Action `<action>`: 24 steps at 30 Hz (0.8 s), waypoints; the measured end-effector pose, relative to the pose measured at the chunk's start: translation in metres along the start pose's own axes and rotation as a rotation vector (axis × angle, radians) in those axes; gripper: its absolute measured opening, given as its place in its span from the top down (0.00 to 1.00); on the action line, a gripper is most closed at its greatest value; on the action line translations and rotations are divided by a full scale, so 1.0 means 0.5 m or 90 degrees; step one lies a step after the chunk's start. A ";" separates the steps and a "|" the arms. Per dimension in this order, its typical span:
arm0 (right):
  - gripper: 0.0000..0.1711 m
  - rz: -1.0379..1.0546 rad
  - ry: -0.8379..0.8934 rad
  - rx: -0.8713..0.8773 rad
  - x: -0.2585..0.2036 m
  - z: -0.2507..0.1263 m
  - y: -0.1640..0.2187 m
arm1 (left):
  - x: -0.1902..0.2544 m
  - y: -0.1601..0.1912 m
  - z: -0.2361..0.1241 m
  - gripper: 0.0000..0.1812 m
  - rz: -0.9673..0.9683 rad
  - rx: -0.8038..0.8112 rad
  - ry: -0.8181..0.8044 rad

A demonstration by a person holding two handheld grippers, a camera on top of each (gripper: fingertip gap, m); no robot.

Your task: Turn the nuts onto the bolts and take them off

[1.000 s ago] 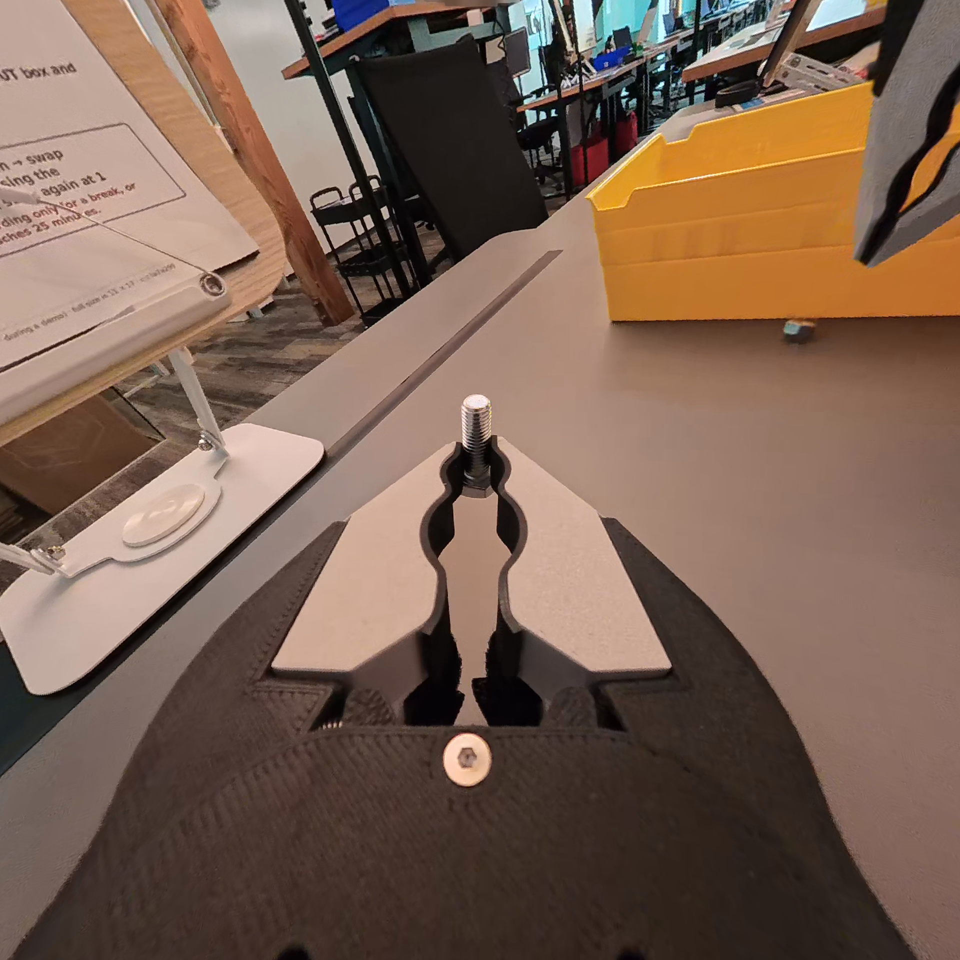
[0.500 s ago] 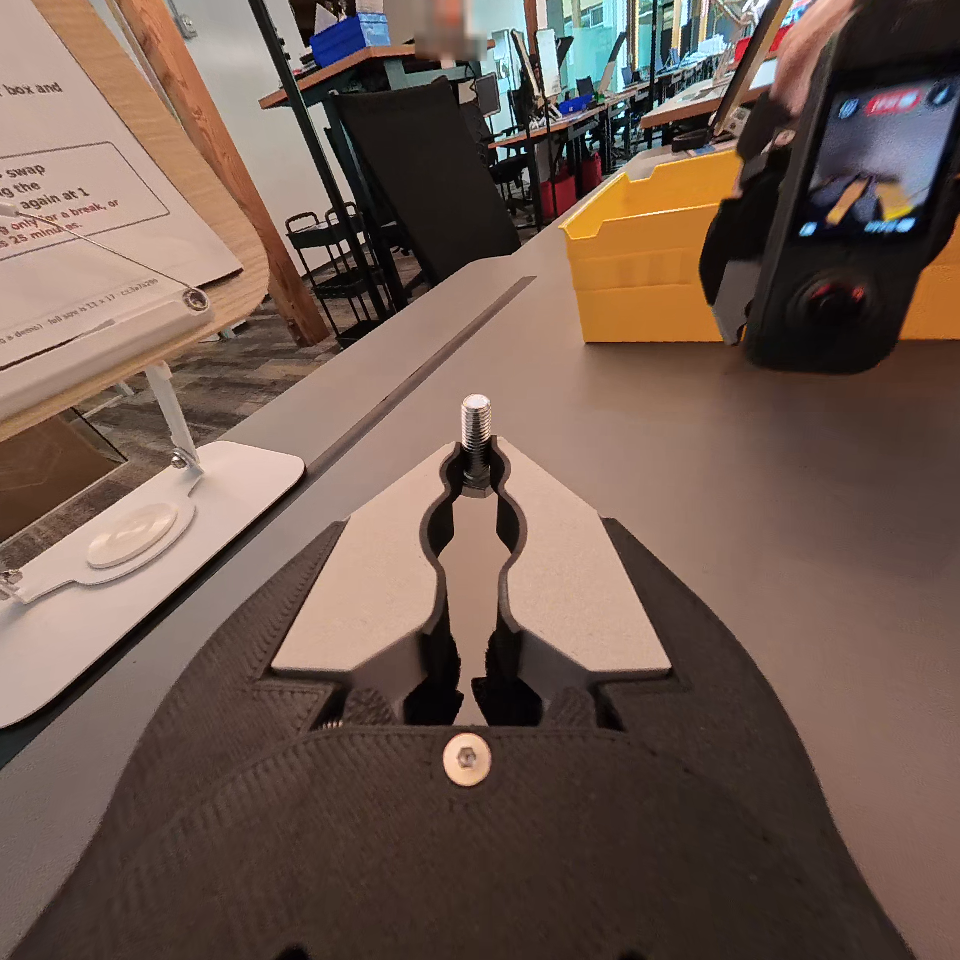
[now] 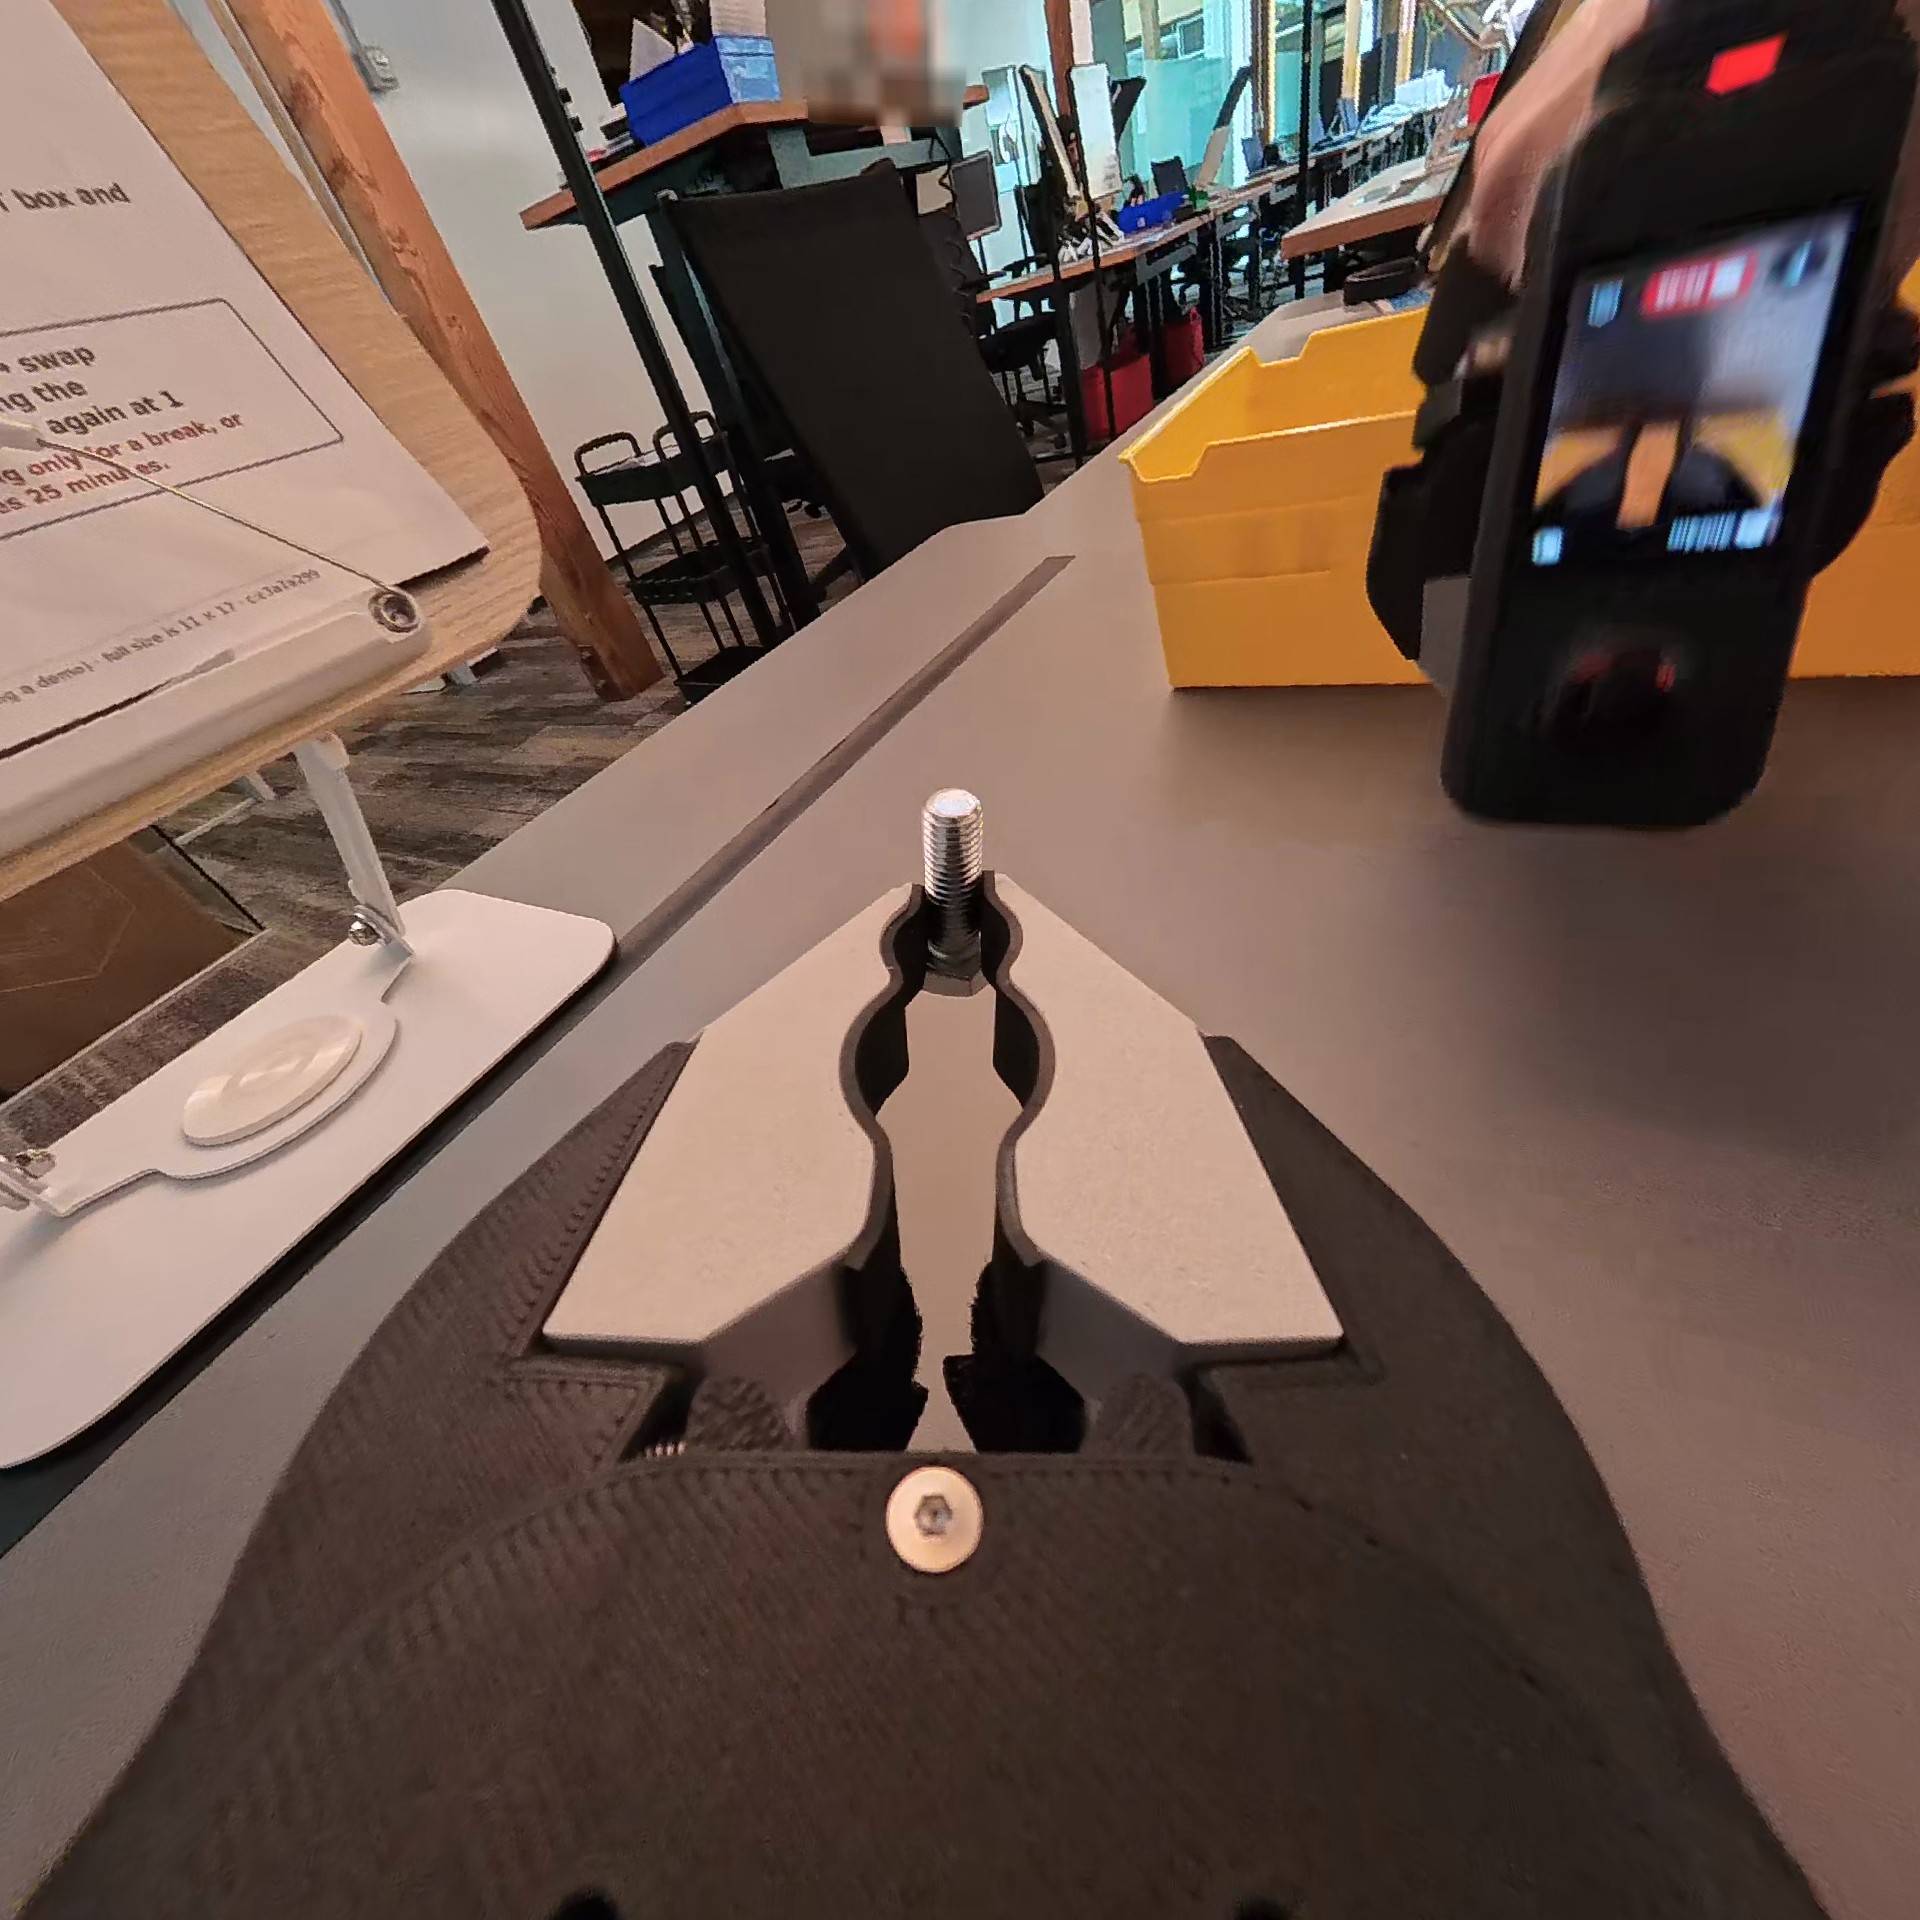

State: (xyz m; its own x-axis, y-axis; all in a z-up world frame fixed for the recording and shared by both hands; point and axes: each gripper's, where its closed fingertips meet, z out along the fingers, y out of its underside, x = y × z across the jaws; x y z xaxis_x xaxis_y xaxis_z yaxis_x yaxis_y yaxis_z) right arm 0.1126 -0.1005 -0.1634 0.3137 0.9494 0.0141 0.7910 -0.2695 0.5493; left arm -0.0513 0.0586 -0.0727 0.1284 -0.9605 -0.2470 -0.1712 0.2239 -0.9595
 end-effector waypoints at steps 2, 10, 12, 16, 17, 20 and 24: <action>0.89 0.039 0.003 0.159 0.008 -0.070 -0.060 | -0.004 -0.004 -0.003 0.96 -0.012 0.009 0.001; 0.89 0.008 0.304 1.049 0.029 -0.538 -0.142 | 0.001 -0.058 -0.018 0.96 -0.040 0.065 0.019; 0.90 -0.009 0.379 1.191 0.015 -0.607 -0.115 | 0.004 -0.093 -0.028 0.96 -0.042 0.089 0.025; 0.90 -0.015 0.346 1.347 0.002 -0.679 -0.097 | 0.016 -0.175 -0.055 0.96 -0.032 0.130 0.029; 0.90 -0.020 0.338 1.376 0.001 -0.694 -0.095 | 0.021 -0.198 -0.064 0.96 -0.021 0.144 0.031; 0.90 -0.005 0.286 1.471 0.009 -0.736 -0.080 | 0.034 -0.259 -0.092 0.96 -0.002 0.178 0.034; 0.90 0.001 0.213 1.572 0.010 -0.762 -0.079 | 0.051 -0.297 -0.108 0.96 -0.006 0.185 0.051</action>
State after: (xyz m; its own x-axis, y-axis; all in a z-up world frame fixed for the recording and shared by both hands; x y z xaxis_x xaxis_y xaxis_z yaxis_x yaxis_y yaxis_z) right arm -0.1171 -0.0239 0.1332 0.4509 0.8670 0.2120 -0.2147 0.3359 -0.9171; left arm -0.0752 -0.0083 0.0708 0.0492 -0.9702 -0.2373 0.1173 0.2416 -0.9633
